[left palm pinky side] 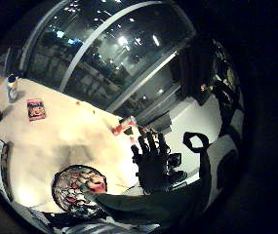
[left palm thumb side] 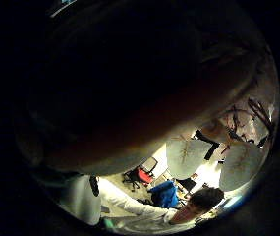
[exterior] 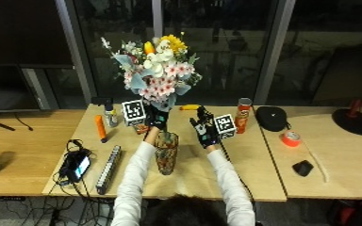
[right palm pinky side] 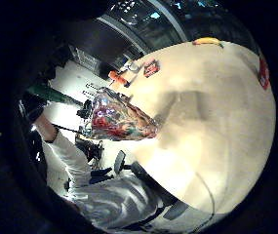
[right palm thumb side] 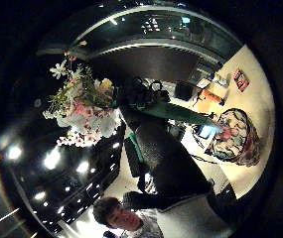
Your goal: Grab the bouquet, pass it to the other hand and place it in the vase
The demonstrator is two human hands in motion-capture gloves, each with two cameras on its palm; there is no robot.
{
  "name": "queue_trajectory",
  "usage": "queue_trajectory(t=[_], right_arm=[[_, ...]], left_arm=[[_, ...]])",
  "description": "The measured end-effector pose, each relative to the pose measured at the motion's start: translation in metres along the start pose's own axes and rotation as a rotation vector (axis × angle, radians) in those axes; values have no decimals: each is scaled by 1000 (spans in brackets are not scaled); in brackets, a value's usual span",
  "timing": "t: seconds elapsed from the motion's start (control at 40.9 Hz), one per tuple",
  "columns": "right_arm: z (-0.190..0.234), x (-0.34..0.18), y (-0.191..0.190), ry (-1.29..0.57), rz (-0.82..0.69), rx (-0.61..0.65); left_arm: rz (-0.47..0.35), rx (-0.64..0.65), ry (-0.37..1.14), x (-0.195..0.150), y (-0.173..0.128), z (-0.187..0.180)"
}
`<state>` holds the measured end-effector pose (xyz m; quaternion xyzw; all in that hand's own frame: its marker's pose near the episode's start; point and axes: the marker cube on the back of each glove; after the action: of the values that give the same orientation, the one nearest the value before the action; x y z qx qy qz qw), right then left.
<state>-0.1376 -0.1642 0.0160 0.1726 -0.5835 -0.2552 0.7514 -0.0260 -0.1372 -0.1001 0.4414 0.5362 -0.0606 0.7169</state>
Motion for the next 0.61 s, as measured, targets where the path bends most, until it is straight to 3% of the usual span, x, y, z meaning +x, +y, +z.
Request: queue_trajectory(t=[0.098,0.171,0.294,0.367,0.44,0.538,0.612], right_arm=[[-6,3,4,5,8,35],[-14,8,8,13,21,57],[-38,38,18,90,62,92],[-60,64,20,232,49,182],[-78,77,24,407,-17,315],[-74,72,52,198,67,184],[-78,83,61,176,105,183]], left_arm=[[-40,-54,20,-15,12,-3],[-82,-212,25,-44,28,-5],[-161,-555,-83,-133,75,-28],[-214,-675,-147,-175,105,-45],[-232,-723,-171,-174,127,-56],[-236,-746,-170,-169,138,-60],[-221,-742,-148,-187,135,-57]])
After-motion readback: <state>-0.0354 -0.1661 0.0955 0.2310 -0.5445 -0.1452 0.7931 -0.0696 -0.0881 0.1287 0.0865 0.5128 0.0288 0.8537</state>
